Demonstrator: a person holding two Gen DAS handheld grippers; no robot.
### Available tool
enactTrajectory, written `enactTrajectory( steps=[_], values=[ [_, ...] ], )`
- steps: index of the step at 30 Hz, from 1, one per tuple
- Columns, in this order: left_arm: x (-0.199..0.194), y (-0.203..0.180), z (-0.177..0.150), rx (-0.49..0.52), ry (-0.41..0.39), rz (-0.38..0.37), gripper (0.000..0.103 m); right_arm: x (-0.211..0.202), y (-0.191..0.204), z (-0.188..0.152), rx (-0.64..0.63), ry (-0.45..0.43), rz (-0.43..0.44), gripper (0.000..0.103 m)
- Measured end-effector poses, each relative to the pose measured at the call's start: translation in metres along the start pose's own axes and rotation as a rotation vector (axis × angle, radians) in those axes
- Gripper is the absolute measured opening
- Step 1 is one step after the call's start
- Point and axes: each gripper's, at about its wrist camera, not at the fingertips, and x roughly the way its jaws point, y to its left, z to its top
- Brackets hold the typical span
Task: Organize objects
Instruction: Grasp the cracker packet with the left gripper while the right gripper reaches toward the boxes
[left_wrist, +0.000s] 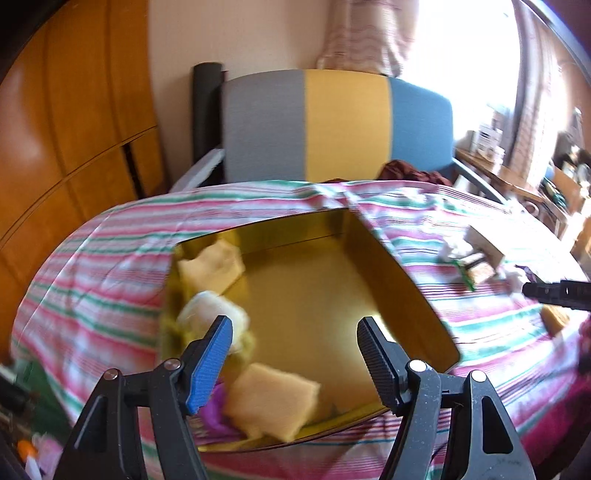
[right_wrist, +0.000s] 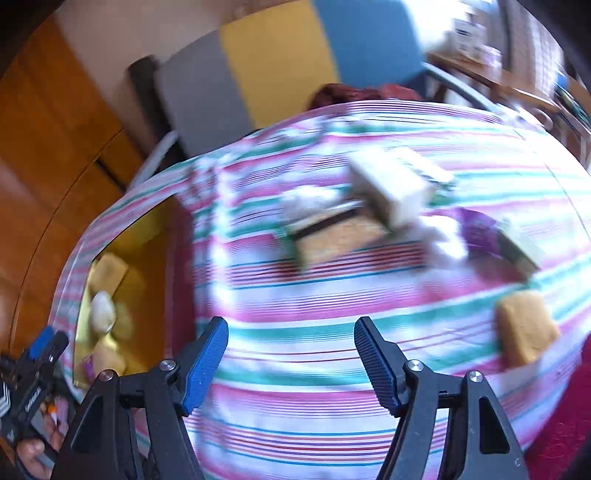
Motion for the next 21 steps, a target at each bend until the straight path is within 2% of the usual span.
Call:
enactTrajectory(
  steps=[5,10,17,19,21],
  values=[
    [0.005,-0.037,0.011,0.074,0.002,-0.067,0.071,-0.024,-0.076,0.017,0.16,-0.047,-0.108,0.072],
    [0.008,-0.073,0.018,0.137,0.007,-0.137,0.071,-0.036,-0.134,0.032,0.247,-0.066,-0.176,0.072],
    [0.02,-0.12,0.026,0.207,0.045,-0.21,0.071,-0.012,-0.168,0.054,0.238,-0.015,-0.249,0.072],
    [0.024,-0.13,0.029,0.223,0.055,-0.225,0.071,-0.004,-0.176,0.057,0.263,-0.017,-0.24,0.072],
    [0.03,-0.14,0.036,0.234,0.073,-0.234,0.071,-0.002,-0.184,0.058,0.303,-0.055,-0.217,0.072]
  ],
)
